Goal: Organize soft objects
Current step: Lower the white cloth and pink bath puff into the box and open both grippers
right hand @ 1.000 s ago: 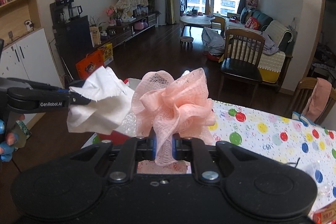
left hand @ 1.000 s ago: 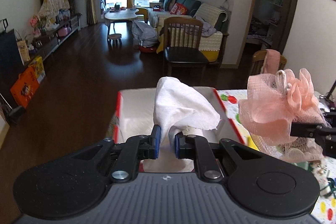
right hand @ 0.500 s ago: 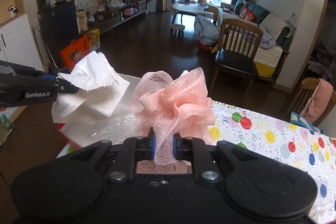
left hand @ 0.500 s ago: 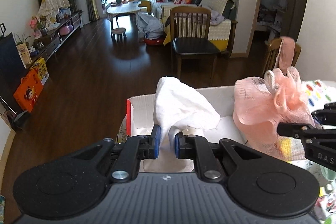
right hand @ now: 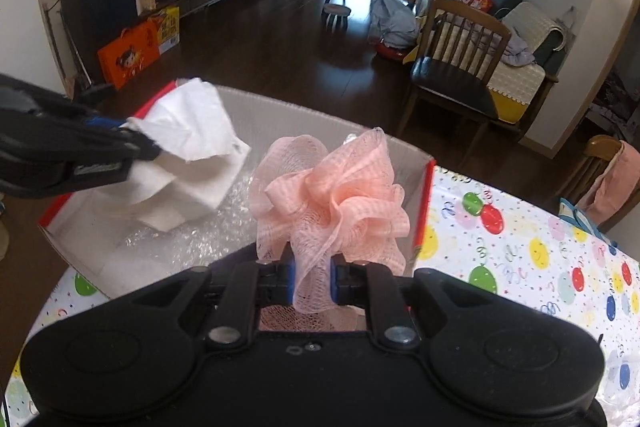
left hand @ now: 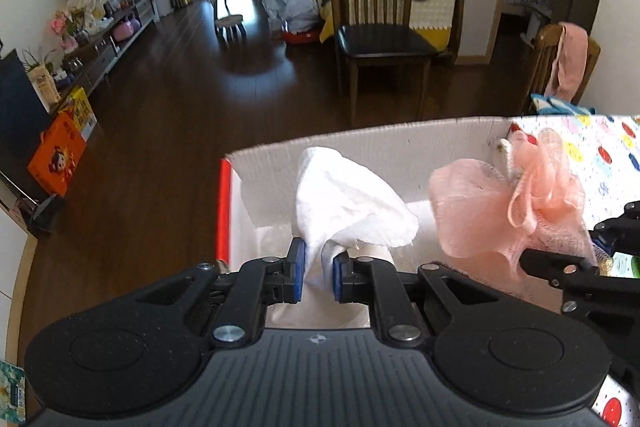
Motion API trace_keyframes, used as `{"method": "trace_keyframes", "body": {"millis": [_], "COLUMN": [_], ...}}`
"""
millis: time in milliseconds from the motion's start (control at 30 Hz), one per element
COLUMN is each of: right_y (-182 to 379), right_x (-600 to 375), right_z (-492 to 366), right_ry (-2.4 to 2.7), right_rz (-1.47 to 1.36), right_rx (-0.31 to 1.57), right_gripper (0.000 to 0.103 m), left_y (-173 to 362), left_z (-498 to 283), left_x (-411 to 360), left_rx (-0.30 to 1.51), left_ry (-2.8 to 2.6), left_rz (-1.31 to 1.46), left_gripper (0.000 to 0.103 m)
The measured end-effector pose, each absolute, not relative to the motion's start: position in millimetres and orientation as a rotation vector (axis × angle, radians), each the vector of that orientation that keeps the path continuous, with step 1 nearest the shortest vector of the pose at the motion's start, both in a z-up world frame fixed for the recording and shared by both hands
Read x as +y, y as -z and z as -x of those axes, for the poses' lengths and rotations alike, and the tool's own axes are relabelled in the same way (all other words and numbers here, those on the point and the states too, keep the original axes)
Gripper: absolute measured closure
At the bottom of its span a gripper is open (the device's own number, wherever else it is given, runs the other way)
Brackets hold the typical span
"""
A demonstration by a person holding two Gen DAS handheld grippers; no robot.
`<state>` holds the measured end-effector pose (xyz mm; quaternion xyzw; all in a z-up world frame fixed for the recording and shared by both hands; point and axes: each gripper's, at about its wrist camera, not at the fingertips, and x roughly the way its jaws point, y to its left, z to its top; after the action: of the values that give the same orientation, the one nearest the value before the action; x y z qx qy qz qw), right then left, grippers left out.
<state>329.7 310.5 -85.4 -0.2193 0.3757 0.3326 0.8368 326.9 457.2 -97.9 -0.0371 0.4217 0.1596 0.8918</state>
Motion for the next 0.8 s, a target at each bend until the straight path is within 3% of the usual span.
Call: {"method": "trace_keyframes", "body": {"millis": [400, 633, 733, 800], "right_y": [104, 107, 106, 105], "right_x": [318, 315, 313, 312], "right_z": [-331, -339, -340, -339], "right_ry": [-0.691, -0.689, -0.698, -0.702], "right_rz": [0.471, 0.445, 0.43, 0.431], "right_rx": [0.85, 0.882, 0.879, 0.876], "right_gripper": [0.081, 0.069, 0.059, 0.053], "left_y": [127, 137, 138, 137], "left_z": [-339, -338, -336, -336], "left_x": [466, 468, 468, 468], "left_rx": [0.972, 0.997, 0.996, 0.995], "left_ry": [-0.309, -0.304, -0.298, -0.298], "left_rz": [0.133, 0.167, 0.173, 0.175], "left_gripper": [0.089, 0.088, 0.083, 0.073]}}
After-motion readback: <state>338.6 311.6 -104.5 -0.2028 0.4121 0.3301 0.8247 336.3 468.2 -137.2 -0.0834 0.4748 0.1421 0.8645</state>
